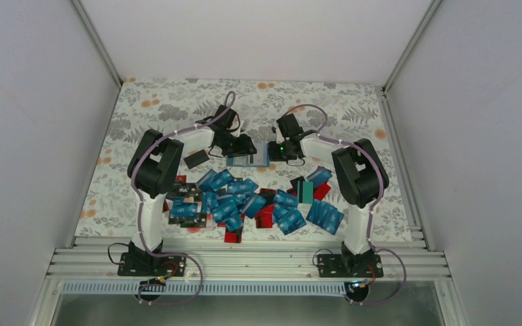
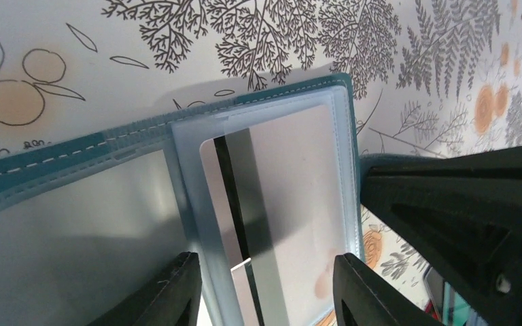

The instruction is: Put the credit cards into the card holder

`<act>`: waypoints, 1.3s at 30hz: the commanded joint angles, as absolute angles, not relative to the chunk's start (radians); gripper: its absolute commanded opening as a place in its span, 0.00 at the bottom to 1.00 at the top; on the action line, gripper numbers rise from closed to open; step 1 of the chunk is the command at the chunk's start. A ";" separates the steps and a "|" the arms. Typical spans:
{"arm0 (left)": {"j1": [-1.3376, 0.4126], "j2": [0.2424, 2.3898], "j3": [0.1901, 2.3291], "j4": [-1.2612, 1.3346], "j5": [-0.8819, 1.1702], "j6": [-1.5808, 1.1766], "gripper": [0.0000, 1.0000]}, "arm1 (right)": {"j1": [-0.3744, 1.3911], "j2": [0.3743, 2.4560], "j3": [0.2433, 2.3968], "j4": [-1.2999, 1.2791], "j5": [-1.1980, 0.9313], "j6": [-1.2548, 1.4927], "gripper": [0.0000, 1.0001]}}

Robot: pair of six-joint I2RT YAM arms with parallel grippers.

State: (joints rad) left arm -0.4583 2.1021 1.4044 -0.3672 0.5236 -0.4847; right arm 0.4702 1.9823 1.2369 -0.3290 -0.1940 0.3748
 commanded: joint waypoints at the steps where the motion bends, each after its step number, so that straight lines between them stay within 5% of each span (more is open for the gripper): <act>1: -0.461 2.051 1.396 -0.415 0.477 -0.471 0.52 | 0.466 1.991 1.258 -0.340 -0.177 0.363 0.08; 8: -0.466 2.009 1.401 -0.445 0.429 -0.448 0.50 | 0.465 1.957 1.290 -0.366 -0.191 0.358 0.11; 22: -0.482 2.075 1.435 -0.445 0.390 -0.422 0.04 | 0.461 1.915 1.265 -0.320 -0.404 0.400 0.20; 39: -0.486 2.137 1.484 -0.458 0.387 -0.422 0.02 | 0.443 1.916 1.245 -0.292 -0.431 0.407 0.20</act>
State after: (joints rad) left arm -0.4808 2.1075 1.4559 -0.4442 0.3927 -0.4290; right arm 0.4541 1.9511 1.2636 -0.3222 -0.4175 0.3996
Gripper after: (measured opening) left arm 0.025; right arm 0.201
